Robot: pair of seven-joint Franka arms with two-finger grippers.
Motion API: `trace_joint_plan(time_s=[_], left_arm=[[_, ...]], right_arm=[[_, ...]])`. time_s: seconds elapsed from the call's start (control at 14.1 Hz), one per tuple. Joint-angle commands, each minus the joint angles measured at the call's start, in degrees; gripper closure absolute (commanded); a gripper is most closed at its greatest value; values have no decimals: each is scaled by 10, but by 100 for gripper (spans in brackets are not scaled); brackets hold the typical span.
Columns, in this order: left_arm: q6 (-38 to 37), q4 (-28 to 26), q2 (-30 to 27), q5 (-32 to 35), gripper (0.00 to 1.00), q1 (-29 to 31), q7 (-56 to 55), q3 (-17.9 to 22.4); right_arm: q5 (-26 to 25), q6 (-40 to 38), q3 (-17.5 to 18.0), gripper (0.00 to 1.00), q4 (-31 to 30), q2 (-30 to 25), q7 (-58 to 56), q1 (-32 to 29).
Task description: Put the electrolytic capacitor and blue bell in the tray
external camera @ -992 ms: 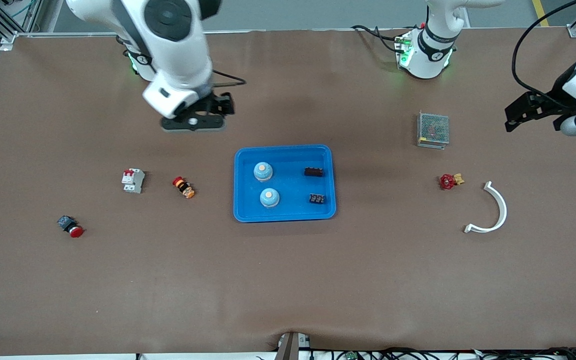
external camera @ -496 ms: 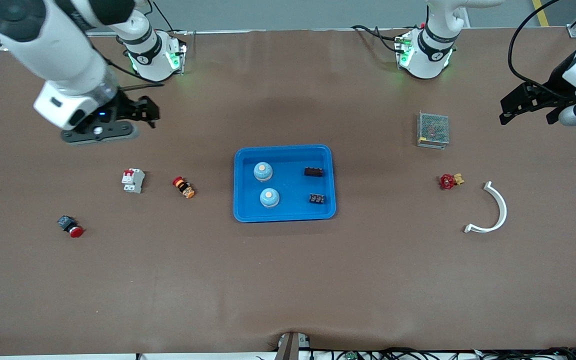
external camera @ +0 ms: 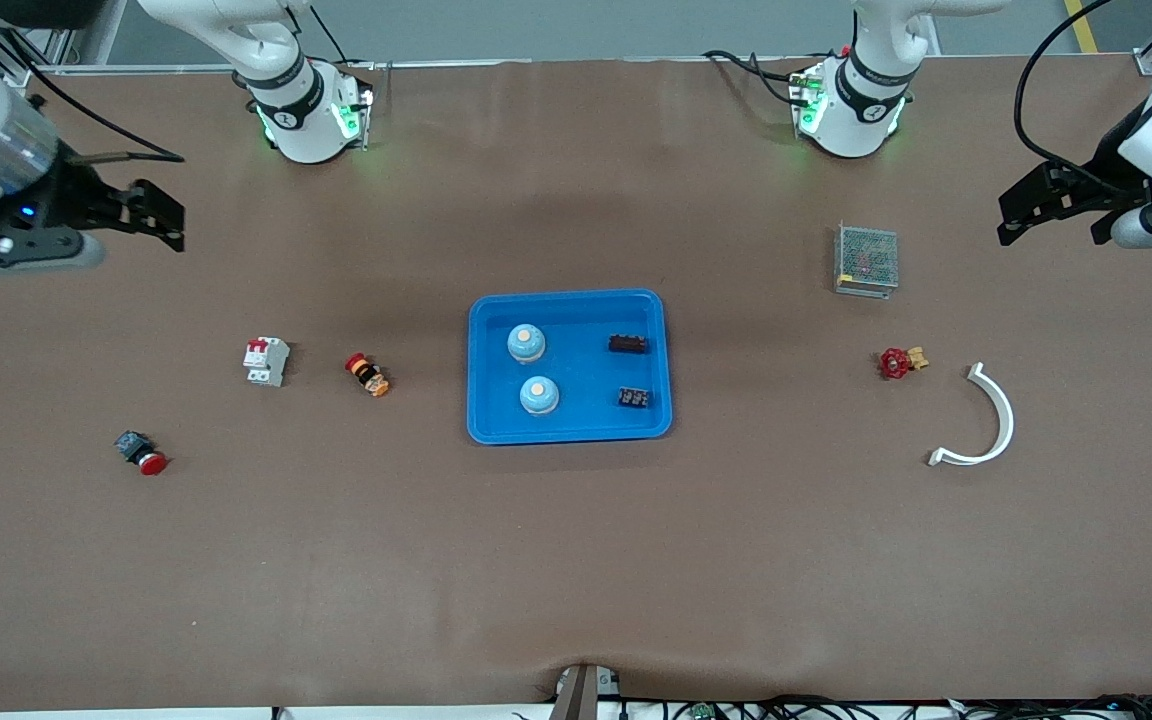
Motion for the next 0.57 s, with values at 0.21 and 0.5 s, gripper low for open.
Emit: trace_joint_plan(time_s=[0.21, 0.5], left_arm=[[7, -7, -11, 12, 0, -1, 8, -2], [7, -6, -10, 12, 0, -2, 8, -2]], right_arm=[[6, 5, 9, 0, -13, -25, -25, -68], [7, 10, 6, 0, -13, -25, -44, -81]])
